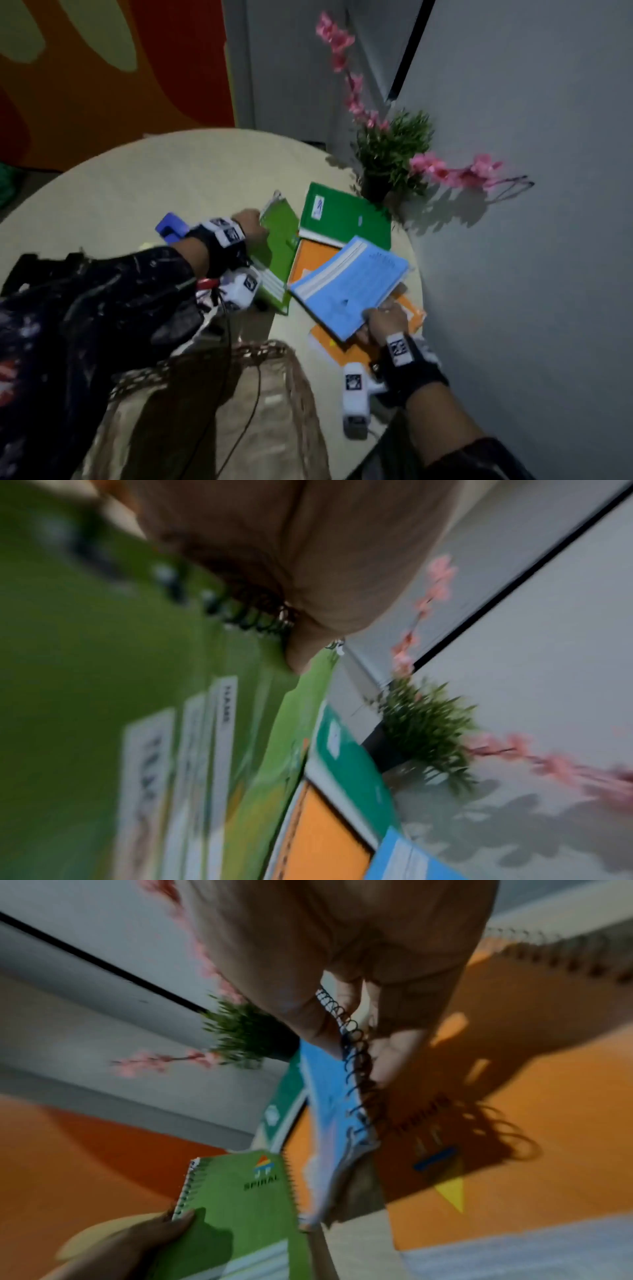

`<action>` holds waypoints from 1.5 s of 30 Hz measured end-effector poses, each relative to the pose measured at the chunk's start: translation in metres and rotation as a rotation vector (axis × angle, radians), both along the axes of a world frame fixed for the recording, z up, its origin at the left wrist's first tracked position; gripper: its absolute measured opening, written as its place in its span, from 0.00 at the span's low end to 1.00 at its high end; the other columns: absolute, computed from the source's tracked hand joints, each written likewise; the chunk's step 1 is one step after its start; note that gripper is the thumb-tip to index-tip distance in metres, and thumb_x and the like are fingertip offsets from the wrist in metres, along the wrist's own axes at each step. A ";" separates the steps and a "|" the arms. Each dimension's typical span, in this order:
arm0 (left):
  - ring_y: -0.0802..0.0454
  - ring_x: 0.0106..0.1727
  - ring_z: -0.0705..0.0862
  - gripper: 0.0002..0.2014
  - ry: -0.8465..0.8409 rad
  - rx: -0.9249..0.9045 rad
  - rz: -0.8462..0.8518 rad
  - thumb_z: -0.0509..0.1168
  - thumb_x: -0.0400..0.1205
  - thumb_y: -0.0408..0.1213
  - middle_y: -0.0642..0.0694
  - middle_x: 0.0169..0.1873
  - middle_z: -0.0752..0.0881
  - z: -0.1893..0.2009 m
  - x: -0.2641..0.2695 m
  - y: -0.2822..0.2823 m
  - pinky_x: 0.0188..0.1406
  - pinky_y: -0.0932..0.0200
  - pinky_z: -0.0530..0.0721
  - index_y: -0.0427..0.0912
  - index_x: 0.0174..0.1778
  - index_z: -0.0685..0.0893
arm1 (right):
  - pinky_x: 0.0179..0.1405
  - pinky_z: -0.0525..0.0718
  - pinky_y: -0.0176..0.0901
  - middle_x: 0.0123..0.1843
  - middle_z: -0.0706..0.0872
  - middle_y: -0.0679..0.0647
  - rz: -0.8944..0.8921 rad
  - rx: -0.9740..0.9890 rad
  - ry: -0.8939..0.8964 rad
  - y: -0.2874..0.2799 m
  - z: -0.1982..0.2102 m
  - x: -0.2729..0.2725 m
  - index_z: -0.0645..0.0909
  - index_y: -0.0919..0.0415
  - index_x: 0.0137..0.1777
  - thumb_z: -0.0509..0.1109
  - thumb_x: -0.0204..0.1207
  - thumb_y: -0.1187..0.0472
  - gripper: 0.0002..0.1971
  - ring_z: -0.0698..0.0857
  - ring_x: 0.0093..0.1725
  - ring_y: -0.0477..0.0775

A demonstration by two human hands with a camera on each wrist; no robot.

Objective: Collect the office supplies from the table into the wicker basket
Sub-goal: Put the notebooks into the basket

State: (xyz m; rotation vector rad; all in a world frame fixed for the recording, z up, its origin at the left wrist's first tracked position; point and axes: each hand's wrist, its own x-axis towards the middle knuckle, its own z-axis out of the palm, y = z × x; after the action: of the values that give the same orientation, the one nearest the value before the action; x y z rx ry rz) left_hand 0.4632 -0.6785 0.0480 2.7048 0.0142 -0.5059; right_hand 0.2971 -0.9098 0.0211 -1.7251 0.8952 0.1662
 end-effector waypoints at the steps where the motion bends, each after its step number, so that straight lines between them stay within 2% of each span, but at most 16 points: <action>1: 0.31 0.60 0.82 0.17 -0.041 -0.052 0.042 0.66 0.79 0.36 0.25 0.59 0.83 0.022 -0.009 0.011 0.56 0.45 0.79 0.28 0.60 0.81 | 0.12 0.72 0.25 0.39 0.82 0.65 0.001 -0.029 -0.061 0.001 0.014 -0.005 0.76 0.63 0.35 0.61 0.71 0.80 0.12 0.77 0.25 0.51; 4: 0.37 0.45 0.85 0.21 -0.145 -0.262 0.164 0.67 0.80 0.38 0.33 0.53 0.85 0.066 -0.031 0.067 0.43 0.48 0.81 0.37 0.67 0.74 | 0.08 0.67 0.26 0.29 0.76 0.64 -0.011 -0.038 -0.214 -0.009 0.052 -0.023 0.69 0.60 0.32 0.58 0.67 0.85 0.18 0.74 0.11 0.44; 6: 0.48 0.23 0.79 0.21 -0.109 -0.541 0.295 0.66 0.81 0.36 0.40 0.36 0.83 0.092 -0.065 0.111 0.22 0.58 0.77 0.43 0.68 0.69 | 0.16 0.77 0.34 0.37 0.80 0.64 0.004 -0.005 -0.262 -0.016 0.064 -0.043 0.70 0.62 0.46 0.60 0.68 0.84 0.16 0.81 0.18 0.44; 8: 0.58 0.11 0.71 0.13 -0.087 -0.755 0.375 0.61 0.82 0.30 0.45 0.22 0.80 0.109 -0.107 0.149 0.10 0.70 0.68 0.47 0.60 0.75 | 0.25 0.85 0.43 0.46 0.84 0.61 -0.004 0.027 -0.269 -0.019 0.071 -0.062 0.66 0.57 0.57 0.62 0.70 0.81 0.22 0.86 0.27 0.49; 10: 0.61 0.10 0.70 0.14 -0.060 -0.771 0.407 0.60 0.80 0.28 0.50 0.18 0.80 0.107 -0.154 0.169 0.07 0.72 0.67 0.55 0.44 0.80 | 0.21 0.86 0.40 0.45 0.84 0.57 0.007 0.068 -0.276 -0.018 0.076 -0.080 0.66 0.54 0.59 0.62 0.73 0.80 0.23 0.88 0.26 0.44; 13: 0.53 0.31 0.88 0.15 0.129 -0.833 0.359 0.66 0.71 0.27 0.48 0.37 0.89 0.073 -0.232 0.157 0.30 0.60 0.88 0.52 0.47 0.80 | 0.23 0.87 0.34 0.44 0.84 0.55 0.050 0.081 -0.275 -0.013 0.079 -0.106 0.69 0.53 0.58 0.62 0.75 0.79 0.21 0.89 0.29 0.43; 17: 0.54 0.42 0.91 0.26 0.408 -0.937 0.381 0.59 0.74 0.13 0.39 0.54 0.88 0.008 -0.302 0.107 0.37 0.57 0.89 0.41 0.63 0.72 | 0.22 0.86 0.35 0.48 0.85 0.57 0.070 0.085 -0.212 -0.012 0.083 -0.128 0.68 0.51 0.60 0.61 0.76 0.78 0.22 0.87 0.40 0.55; 20: 0.48 0.46 0.90 0.25 0.452 -0.941 0.432 0.59 0.74 0.15 0.40 0.54 0.88 -0.036 -0.319 0.087 0.48 0.46 0.89 0.42 0.63 0.70 | 0.28 0.89 0.42 0.49 0.87 0.58 0.160 0.052 -0.168 -0.010 0.086 -0.137 0.70 0.51 0.58 0.61 0.77 0.78 0.20 0.91 0.34 0.49; 23: 0.50 0.36 0.85 0.20 0.411 -0.739 0.427 0.59 0.78 0.18 0.40 0.49 0.85 -0.056 -0.319 0.083 0.38 0.55 0.82 0.45 0.57 0.66 | 0.31 0.89 0.43 0.48 0.88 0.55 0.309 0.059 -0.139 0.006 0.084 -0.145 0.68 0.54 0.61 0.60 0.78 0.78 0.20 0.91 0.35 0.44; 27: 0.54 0.34 0.80 0.18 0.290 -0.546 0.369 0.63 0.79 0.26 0.38 0.50 0.84 -0.056 -0.317 0.073 0.33 0.58 0.80 0.44 0.58 0.63 | 0.34 0.87 0.42 0.49 0.88 0.56 0.567 0.068 -0.101 0.045 0.074 -0.151 0.70 0.49 0.55 0.58 0.77 0.79 0.21 0.89 0.41 0.50; 29: 0.59 0.38 0.81 0.20 0.312 -0.566 0.265 0.67 0.78 0.30 0.44 0.50 0.85 -0.048 -0.317 0.074 0.28 0.64 0.81 0.46 0.59 0.64 | 0.32 0.79 0.42 0.46 0.87 0.52 0.790 0.014 -0.034 0.062 0.064 -0.152 0.67 0.44 0.57 0.58 0.79 0.74 0.20 0.82 0.32 0.50; 32: 0.47 0.59 0.84 0.16 0.272 -0.510 0.119 0.67 0.77 0.30 0.47 0.55 0.83 -0.039 -0.316 0.093 0.54 0.52 0.86 0.53 0.54 0.72 | 0.32 0.70 0.44 0.35 0.80 0.51 0.927 -0.073 0.081 0.075 0.046 -0.154 0.66 0.43 0.59 0.60 0.79 0.67 0.17 0.74 0.27 0.52; 35: 0.42 0.70 0.77 0.21 0.268 -0.266 0.046 0.64 0.80 0.30 0.39 0.67 0.79 -0.031 -0.311 0.130 0.72 0.53 0.72 0.42 0.70 0.74 | 0.35 0.79 0.47 0.33 0.80 0.49 0.833 -0.190 0.076 0.071 0.038 -0.157 0.67 0.47 0.64 0.67 0.74 0.60 0.20 0.82 0.29 0.43; 38: 0.49 0.59 0.82 0.17 0.066 -0.315 0.005 0.65 0.80 0.31 0.47 0.60 0.83 0.010 -0.285 0.141 0.58 0.55 0.78 0.45 0.64 0.80 | 0.43 0.88 0.56 0.39 0.85 0.54 0.586 -0.287 0.010 0.045 0.038 -0.148 0.73 0.46 0.59 0.73 0.70 0.55 0.19 0.89 0.39 0.56; 41: 0.50 0.50 0.85 0.10 -0.124 -0.437 -0.011 0.66 0.79 0.33 0.48 0.49 0.85 0.042 -0.216 0.102 0.52 0.54 0.82 0.42 0.56 0.82 | 0.50 0.87 0.63 0.46 0.88 0.66 0.237 -0.285 0.034 0.004 0.025 -0.115 0.79 0.59 0.56 0.75 0.70 0.57 0.16 0.88 0.45 0.66; 45: 0.48 0.47 0.84 0.10 -0.347 -0.343 -0.214 0.63 0.80 0.37 0.45 0.49 0.86 0.039 -0.094 0.009 0.48 0.53 0.83 0.40 0.56 0.82 | 0.60 0.77 0.51 0.63 0.80 0.64 0.083 -0.389 0.182 -0.011 -0.004 -0.075 0.69 0.68 0.71 0.74 0.68 0.41 0.40 0.80 0.66 0.68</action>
State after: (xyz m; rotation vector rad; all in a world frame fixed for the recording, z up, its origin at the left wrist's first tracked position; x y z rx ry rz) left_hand 0.3692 -0.6699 0.0869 2.4275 -0.4204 -0.0789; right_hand 0.2222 -0.9208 0.0166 -2.1365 1.0394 0.2178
